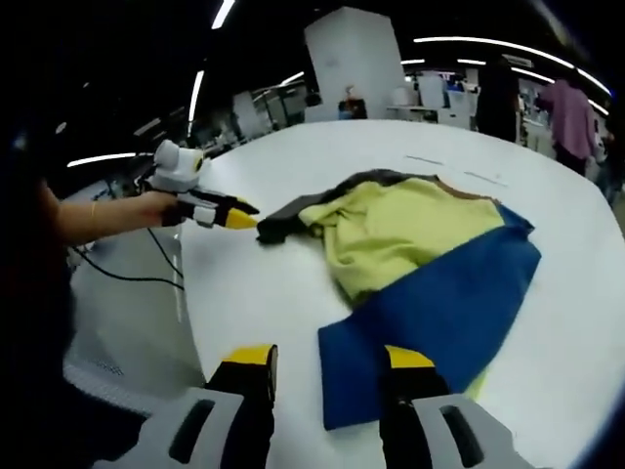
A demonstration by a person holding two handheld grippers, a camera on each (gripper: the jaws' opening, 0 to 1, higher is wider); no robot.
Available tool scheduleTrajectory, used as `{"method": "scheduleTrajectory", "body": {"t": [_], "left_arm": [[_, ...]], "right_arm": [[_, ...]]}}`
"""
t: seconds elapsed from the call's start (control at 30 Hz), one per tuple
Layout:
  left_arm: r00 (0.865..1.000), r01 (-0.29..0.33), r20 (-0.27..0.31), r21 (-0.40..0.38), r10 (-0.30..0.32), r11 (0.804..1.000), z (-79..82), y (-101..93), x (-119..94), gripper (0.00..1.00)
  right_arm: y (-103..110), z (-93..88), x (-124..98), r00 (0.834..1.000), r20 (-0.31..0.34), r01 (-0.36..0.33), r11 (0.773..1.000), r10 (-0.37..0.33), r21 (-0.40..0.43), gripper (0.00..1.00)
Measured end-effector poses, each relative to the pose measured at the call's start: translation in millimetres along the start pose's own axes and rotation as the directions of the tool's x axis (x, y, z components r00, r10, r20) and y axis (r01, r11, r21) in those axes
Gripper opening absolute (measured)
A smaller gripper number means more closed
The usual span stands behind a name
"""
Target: Fold the garment on the visible template until the final outline fits inside the template.
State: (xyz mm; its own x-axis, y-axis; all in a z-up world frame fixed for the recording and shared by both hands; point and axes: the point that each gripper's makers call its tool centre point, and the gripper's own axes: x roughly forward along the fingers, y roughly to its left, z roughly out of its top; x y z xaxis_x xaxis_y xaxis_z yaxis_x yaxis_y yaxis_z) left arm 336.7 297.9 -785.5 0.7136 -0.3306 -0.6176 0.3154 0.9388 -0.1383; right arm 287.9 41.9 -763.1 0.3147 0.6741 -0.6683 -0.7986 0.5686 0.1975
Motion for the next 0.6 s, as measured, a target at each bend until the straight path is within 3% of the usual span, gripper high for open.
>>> {"method": "scheduleTrajectory", "body": {"t": [0.27, 0.6], "left_arm": [[1.000, 0.016, -0.017, -0.019, -0.017, 1.000, -6.7, -10.1, 6.8, 0.23], [0.999, 0.038, -0.028, -0.016, -0.038, 0.999, -8.2, -24.3, 13.2, 0.16]], "right_arm": [[-0.3, -18.7, 14.7, 0.998, -0.043, 0.038, 0.998, -0.040, -0.049, 0.26], [-4.6, -25.4, 24.0, 0.994, -0.066, 0.083, 0.990, -0.091, -0.113, 0.20]]}}
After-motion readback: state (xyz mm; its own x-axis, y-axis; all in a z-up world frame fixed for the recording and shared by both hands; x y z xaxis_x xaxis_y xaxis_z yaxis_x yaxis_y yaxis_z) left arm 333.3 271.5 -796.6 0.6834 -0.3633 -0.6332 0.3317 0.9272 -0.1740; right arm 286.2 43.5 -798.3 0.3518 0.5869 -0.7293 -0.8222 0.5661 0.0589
